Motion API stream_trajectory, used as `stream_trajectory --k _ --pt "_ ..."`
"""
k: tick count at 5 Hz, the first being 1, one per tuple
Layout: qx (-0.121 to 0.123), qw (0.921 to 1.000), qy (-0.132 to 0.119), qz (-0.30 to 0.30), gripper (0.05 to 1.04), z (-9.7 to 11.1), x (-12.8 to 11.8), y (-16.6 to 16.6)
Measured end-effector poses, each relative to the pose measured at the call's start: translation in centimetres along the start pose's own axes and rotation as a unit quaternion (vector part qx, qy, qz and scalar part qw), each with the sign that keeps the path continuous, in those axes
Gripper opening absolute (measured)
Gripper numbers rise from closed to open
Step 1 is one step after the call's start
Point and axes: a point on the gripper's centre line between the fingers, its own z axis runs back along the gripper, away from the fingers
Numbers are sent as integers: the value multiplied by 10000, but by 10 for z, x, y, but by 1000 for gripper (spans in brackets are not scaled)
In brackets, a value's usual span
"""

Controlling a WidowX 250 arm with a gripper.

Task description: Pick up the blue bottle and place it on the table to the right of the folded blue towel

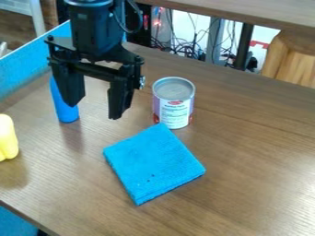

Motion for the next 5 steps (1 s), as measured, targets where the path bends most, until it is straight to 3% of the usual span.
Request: stream_trajectory --k 4,5 --pt "-27 9996 147 252 1000 -6 2 17" --pt "-31 9965 141 827 1000 -8 5 34"
